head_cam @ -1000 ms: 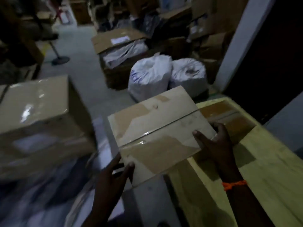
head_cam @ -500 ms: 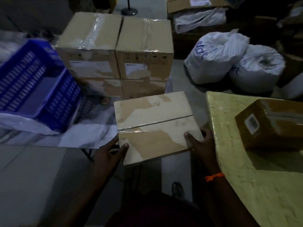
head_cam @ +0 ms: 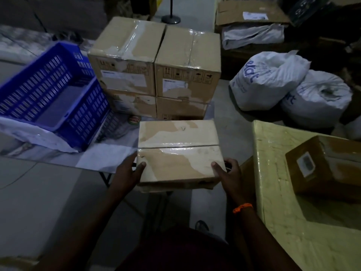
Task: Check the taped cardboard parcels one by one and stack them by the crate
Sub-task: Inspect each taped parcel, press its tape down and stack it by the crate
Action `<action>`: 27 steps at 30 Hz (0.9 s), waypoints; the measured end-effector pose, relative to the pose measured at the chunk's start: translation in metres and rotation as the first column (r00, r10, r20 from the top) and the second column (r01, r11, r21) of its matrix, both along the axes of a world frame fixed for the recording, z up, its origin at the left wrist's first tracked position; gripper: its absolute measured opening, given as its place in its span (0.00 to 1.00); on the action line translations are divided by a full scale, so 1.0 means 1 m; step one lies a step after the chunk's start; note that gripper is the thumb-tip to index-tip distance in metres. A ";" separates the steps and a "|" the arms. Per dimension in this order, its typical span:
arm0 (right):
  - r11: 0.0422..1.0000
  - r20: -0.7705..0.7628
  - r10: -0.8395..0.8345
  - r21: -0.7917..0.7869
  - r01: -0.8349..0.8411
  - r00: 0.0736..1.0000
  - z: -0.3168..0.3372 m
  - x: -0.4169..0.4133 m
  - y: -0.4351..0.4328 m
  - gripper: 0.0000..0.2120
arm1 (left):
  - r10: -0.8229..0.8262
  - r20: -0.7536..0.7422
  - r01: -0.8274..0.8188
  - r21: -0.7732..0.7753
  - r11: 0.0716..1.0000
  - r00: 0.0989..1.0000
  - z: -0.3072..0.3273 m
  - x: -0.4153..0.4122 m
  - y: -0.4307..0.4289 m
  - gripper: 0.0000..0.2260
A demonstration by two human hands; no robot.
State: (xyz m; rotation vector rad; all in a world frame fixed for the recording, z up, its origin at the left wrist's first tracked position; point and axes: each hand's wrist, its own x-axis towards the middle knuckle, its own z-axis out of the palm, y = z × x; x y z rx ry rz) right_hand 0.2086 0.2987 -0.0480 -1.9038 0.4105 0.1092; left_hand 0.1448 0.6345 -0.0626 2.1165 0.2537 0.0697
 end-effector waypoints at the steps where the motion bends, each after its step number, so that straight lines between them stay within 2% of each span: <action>1: 1.000 -0.002 0.005 0.006 -0.005 1.000 0.001 0.002 -0.003 0.18 | -0.015 0.022 0.014 0.033 0.999 1.000 0.003 0.005 -0.003 0.28; 3: 1.000 0.006 0.024 0.018 -0.024 1.000 0.001 0.007 -0.009 0.14 | -0.011 0.012 0.009 0.188 0.982 1.000 0.000 0.015 -0.011 0.26; 5: 0.999 0.015 0.038 0.036 -0.039 0.999 0.001 0.014 -0.014 0.12 | 0.040 -0.031 -0.023 0.422 0.906 0.999 0.003 0.019 -0.029 0.27; 6: 0.998 0.021 0.046 0.048 -0.047 0.999 0.003 0.018 -0.015 0.11 | 0.005 -0.011 0.002 0.518 0.855 1.000 0.004 0.020 -0.041 0.26; 8: 0.996 0.018 0.061 0.071 -0.062 0.998 0.005 0.024 -0.017 0.09 | -0.139 -0.039 0.137 0.565 0.813 0.990 0.009 0.018 -0.069 0.27; 10: 0.994 0.004 0.068 0.086 -0.068 0.998 0.008 0.028 -0.016 0.07 | -0.231 -0.154 0.277 0.539 0.795 0.961 0.008 0.020 -0.095 0.34; 11: 0.993 0.009 0.074 0.096 -0.074 0.997 0.011 0.029 -0.016 0.07 | -0.223 -0.183 0.287 0.524 0.802 0.957 0.011 0.022 -0.108 0.38; 15: 0.979 0.079 0.160 0.118 -0.168 0.984 0.034 0.029 -0.004 0.03 | -0.080 -0.146 0.120 0.287 0.950 0.986 0.044 0.030 -0.144 0.49; 18: 0.937 0.178 0.266 0.185 -0.297 0.948 0.060 0.026 0.017 0.09 | -0.057 -0.098 0.077 0.222 0.972 0.994 0.079 0.038 -0.160 0.54; 20: 0.888 0.214 0.347 0.238 -0.394 0.913 0.072 0.025 0.031 0.15 | -0.002 -0.040 0.011 0.213 0.977 0.999 0.093 0.042 -0.158 0.53; 23: 0.830 0.265 0.464 0.204 -0.519 0.845 0.075 0.029 0.045 0.13 | 0.024 0.043 -0.031 0.190 0.981 0.999 0.099 0.038 -0.135 0.45; 25: 0.831 0.327 0.492 0.099 -0.547 0.807 0.071 0.038 0.049 0.12 | -0.052 0.037 0.045 0.169 0.985 0.998 0.101 0.029 -0.110 0.43; 27: 0.866 0.401 0.461 -0.010 -0.500 0.791 0.064 0.057 0.055 0.13 | -0.192 -0.020 0.193 0.145 0.970 0.981 0.097 0.018 -0.082 0.41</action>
